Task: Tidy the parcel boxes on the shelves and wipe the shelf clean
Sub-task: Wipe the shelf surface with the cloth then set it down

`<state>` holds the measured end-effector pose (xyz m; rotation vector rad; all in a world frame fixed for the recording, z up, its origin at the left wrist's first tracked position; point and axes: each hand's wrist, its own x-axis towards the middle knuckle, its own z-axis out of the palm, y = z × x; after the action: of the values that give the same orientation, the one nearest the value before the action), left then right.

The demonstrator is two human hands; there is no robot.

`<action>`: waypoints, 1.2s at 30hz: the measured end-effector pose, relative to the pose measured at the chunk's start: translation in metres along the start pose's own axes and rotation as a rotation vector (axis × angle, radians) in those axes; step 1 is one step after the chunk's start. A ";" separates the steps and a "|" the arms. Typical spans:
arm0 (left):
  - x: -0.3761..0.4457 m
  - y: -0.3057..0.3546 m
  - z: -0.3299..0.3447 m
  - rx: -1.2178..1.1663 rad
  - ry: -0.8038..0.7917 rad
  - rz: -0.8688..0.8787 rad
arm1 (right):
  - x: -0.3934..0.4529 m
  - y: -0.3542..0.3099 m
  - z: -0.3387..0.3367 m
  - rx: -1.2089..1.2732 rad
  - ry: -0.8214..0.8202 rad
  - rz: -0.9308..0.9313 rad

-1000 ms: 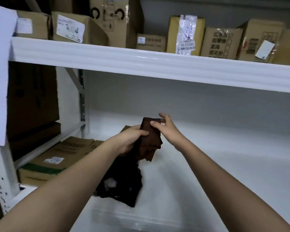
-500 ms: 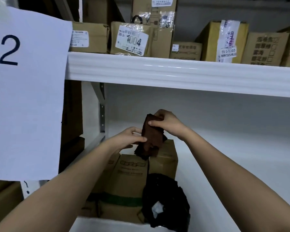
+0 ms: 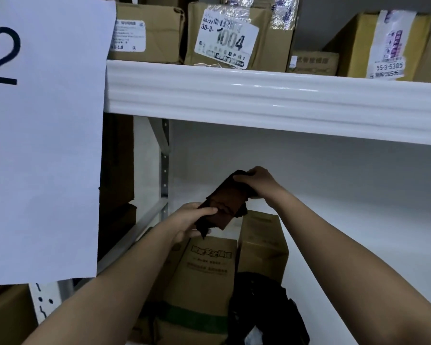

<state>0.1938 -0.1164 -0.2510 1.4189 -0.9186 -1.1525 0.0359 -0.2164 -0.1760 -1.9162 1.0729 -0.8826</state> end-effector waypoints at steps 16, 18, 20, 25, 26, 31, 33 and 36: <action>0.072 0.008 -0.027 -0.246 0.388 -0.117 | 0.077 0.053 0.051 0.208 -0.210 0.366; 0.077 0.010 -0.032 -0.260 0.375 -0.116 | 0.079 0.056 0.058 0.258 -0.227 0.385; 0.084 0.010 -0.038 -0.247 0.368 -0.113 | 0.082 0.058 0.068 0.297 -0.249 0.406; 0.105 0.008 -0.056 -0.091 0.332 -0.203 | 0.091 0.062 0.101 0.368 -0.242 0.456; 0.110 0.008 -0.061 -0.061 0.319 -0.225 | 0.095 0.063 0.108 0.375 -0.235 0.459; 0.125 -0.005 -0.073 0.036 0.306 -0.263 | 0.104 0.072 0.134 0.442 -0.202 0.513; 0.133 -0.013 -0.077 0.017 0.318 -0.235 | 0.105 0.079 0.145 0.468 -0.201 0.518; 0.147 -0.020 -0.081 0.000 0.333 -0.203 | 0.109 0.090 0.159 0.464 -0.187 0.515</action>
<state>0.3070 -0.2335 -0.2957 1.6716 -0.5505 -1.0194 0.1806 -0.3020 -0.3067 -1.2318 1.0656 -0.5785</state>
